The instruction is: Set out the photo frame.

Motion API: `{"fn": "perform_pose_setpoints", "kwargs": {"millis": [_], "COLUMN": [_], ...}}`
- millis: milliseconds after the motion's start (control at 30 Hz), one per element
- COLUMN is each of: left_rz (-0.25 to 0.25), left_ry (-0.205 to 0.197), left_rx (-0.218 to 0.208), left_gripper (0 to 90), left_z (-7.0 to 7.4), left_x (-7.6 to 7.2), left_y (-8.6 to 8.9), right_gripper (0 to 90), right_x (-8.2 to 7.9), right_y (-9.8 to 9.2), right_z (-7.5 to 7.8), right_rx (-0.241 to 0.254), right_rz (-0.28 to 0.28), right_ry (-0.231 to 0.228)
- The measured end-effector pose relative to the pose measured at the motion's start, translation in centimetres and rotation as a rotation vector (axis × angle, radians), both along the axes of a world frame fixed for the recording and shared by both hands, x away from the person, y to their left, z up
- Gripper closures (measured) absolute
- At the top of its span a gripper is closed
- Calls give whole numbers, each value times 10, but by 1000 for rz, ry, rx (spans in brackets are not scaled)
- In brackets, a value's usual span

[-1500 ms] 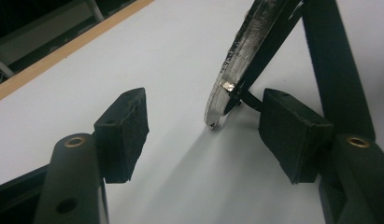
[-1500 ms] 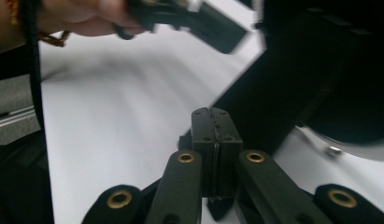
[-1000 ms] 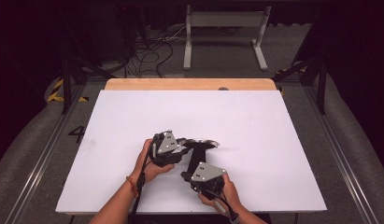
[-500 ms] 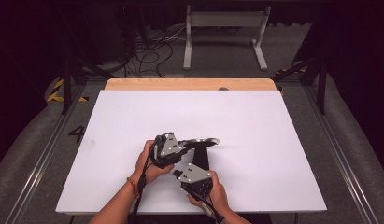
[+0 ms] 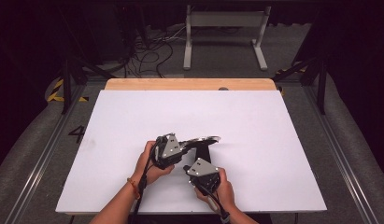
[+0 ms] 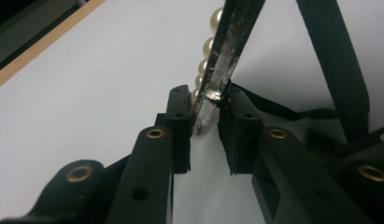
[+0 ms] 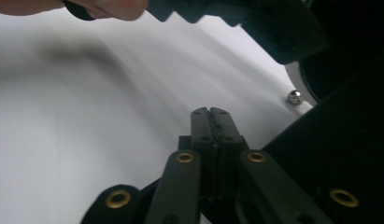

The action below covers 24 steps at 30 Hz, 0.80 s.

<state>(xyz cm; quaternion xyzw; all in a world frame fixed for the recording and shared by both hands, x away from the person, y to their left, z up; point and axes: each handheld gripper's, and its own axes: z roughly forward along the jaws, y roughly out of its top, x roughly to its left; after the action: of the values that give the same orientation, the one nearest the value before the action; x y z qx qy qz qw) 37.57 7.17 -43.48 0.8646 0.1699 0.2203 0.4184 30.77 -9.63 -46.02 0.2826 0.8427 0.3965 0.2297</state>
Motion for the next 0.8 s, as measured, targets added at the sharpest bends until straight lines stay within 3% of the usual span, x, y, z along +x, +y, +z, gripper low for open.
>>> {"fn": "perform_pose_setpoints", "kwargs": {"millis": [267, 467, 800], "left_rz": [18, 12, 9], "left_ry": [-5, 1, -29], "left_rx": [17, 10, 10], "left_gripper": [772, 784, 788], "left_z": [2, 3, 4], "left_x": [-5, -9, -15], "left_y": [-1, 0, -2], "right_gripper": [900, 900, 900], "right_x": [-3, -3, -2], "right_y": [-5, -14, -24], "right_z": [3, 5, 5], "right_rx": [-27, -24, 8], "right_rz": [-4, -5, -7], "right_ry": [-7, 10, 32]}}
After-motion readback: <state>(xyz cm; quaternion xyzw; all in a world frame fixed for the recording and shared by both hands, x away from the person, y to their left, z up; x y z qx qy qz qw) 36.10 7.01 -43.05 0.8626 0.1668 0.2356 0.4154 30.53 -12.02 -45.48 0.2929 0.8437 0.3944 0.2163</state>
